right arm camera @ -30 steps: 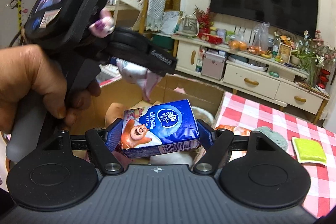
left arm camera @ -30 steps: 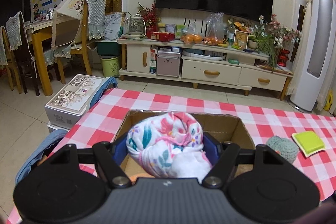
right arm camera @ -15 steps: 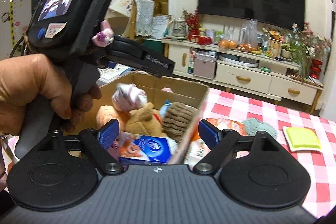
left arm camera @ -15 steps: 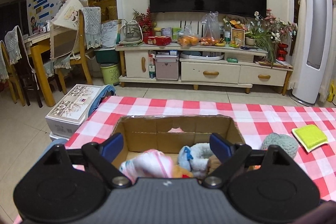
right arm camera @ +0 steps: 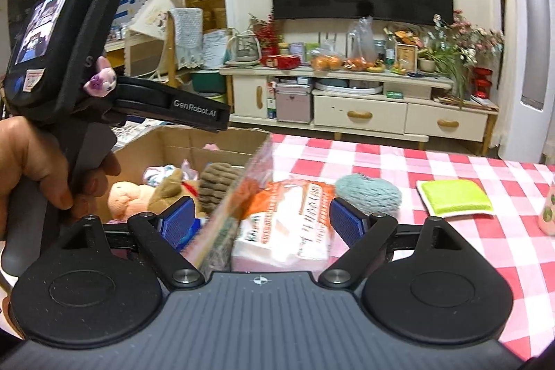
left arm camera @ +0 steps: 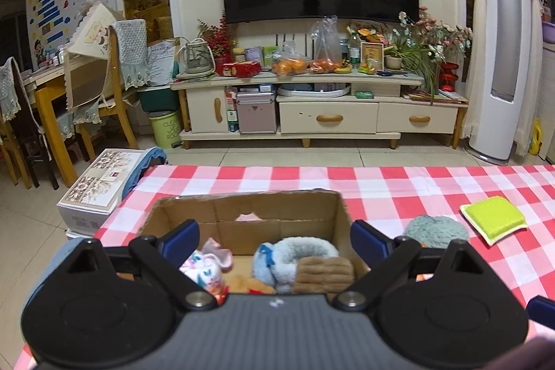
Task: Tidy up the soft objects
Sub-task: 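Withdraw both open grippers from the box toward the table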
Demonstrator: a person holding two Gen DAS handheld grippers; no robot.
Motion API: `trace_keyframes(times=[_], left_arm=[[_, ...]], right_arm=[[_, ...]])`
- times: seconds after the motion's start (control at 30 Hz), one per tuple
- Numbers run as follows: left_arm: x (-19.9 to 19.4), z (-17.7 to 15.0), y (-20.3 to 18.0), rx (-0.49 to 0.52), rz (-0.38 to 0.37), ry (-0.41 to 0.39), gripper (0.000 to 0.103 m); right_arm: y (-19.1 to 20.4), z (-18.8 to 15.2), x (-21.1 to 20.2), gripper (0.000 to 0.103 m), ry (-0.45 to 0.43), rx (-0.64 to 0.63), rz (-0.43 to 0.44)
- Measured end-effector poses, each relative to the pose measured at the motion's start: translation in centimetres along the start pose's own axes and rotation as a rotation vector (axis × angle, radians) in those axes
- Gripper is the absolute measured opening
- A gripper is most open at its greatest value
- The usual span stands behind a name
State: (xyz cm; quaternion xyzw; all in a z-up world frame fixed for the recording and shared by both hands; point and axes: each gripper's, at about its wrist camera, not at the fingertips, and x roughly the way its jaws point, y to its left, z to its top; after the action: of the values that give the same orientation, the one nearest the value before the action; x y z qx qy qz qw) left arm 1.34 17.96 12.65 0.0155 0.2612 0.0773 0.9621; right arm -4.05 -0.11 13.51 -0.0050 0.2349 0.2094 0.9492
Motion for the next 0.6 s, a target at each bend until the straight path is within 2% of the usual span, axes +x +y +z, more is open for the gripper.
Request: trace_keyframes(times=[0.6], left_arm=[[0.1, -0.2, -5.2, 0.078, -0.028, 0.009, 0.095]], right_arm=[[-1.0, -1.0, -0.4, 0.103, 0.005, 0.108, -0.068]])
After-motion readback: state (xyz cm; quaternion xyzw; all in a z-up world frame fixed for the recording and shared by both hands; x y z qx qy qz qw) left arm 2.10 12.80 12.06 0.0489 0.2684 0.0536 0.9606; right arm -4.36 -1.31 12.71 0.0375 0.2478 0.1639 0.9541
